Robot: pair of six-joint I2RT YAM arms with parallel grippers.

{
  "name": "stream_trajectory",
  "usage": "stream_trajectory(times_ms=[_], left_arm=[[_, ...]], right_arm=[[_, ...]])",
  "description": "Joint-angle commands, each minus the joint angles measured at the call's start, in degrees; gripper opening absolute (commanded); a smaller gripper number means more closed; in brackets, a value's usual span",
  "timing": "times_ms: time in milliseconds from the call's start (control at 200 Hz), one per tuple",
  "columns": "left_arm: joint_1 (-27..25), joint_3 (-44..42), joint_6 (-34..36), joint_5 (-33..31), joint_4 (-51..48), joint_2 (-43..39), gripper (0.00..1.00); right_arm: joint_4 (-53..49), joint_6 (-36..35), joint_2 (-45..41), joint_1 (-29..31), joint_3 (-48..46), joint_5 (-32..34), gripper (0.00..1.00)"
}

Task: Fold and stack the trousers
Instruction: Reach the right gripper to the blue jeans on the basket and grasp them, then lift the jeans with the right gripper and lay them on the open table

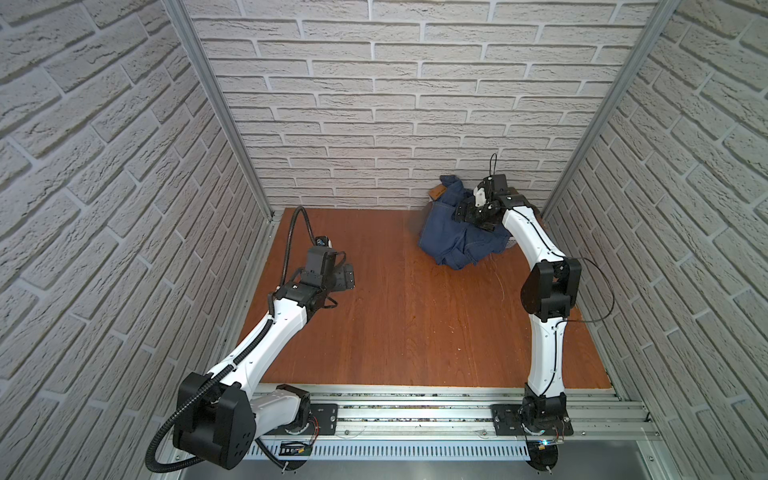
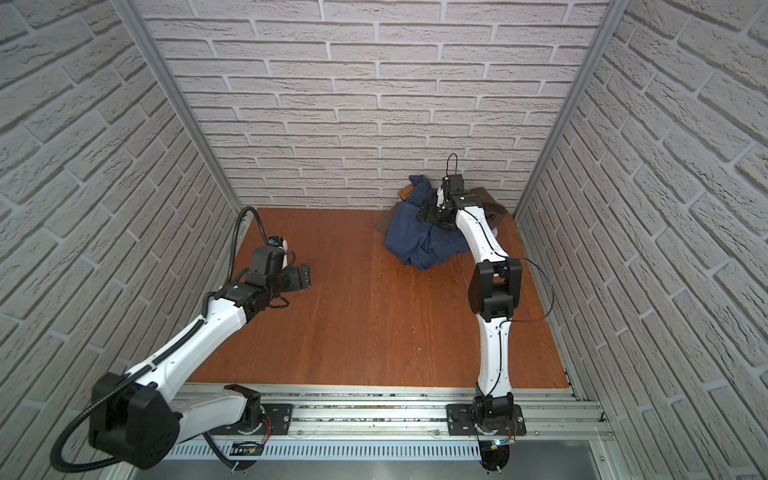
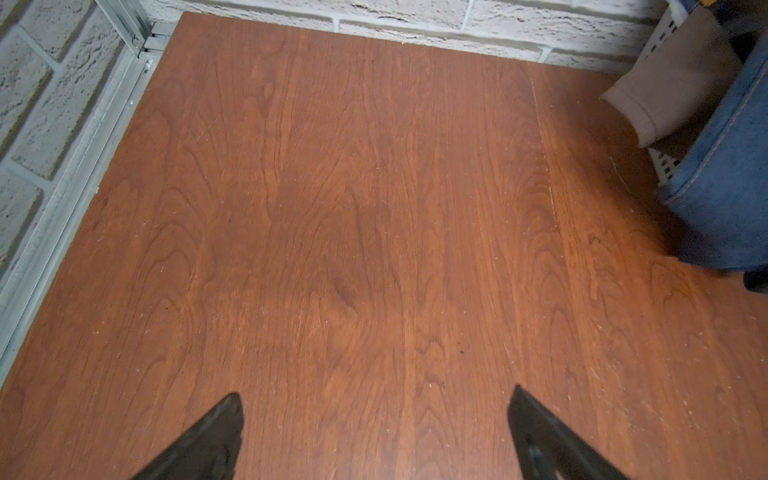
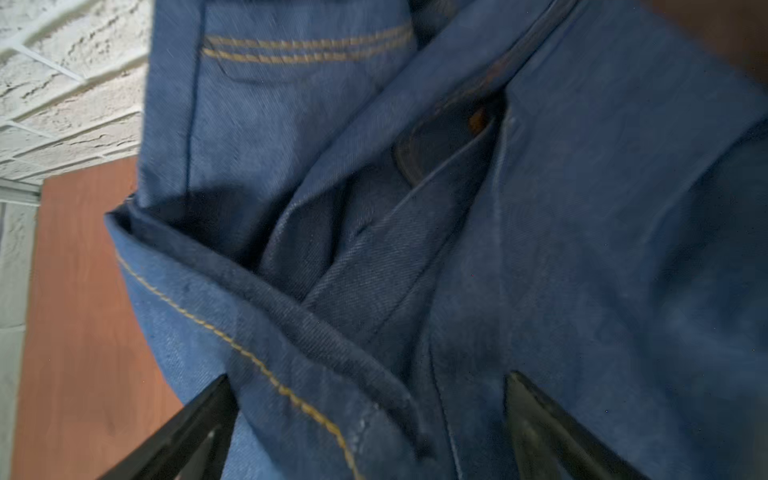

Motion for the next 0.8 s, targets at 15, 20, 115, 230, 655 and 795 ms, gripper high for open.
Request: stream_trajectory(times_ms=[15, 20, 115, 230, 655, 795], left_arm=[[-0.49, 1.47, -0.57, -1.18, 0.12, -0.02, 0.98], [-0.49, 1.51, -0.57, -1.16, 0.16, -0.02, 0.98], [-0.66, 1.55, -0.51, -1.40, 0.21, 0.13, 0.98], [-0.84, 1.81, -0.48, -1.48, 0.28, 0.66, 0.98], [-1.71, 2.21, -0.07, -2.47, -0.29, 0.02, 0.98], [-1.71, 2.26, -0.12, -2.45, -0.62, -0.70, 0.98]], right_arm=[[2.17, 0.67, -0.49, -0.42, -0.30, -4.73, 1.00], [2.23, 0.69, -0.50, -0.40, -0.36, -4.72, 1.00], [2.32, 0.99, 0.97, -0.30, -0.42, -5.96, 1.00], [2.71, 1.15, 2.71, 0.47, -0.17, -5.48, 1.00], [5.55, 1.33, 3.55, 1.24, 0.61, -4.73, 0.46], [5.73, 1.51, 0.86, 1.28, 1.64, -5.09, 0.08]])
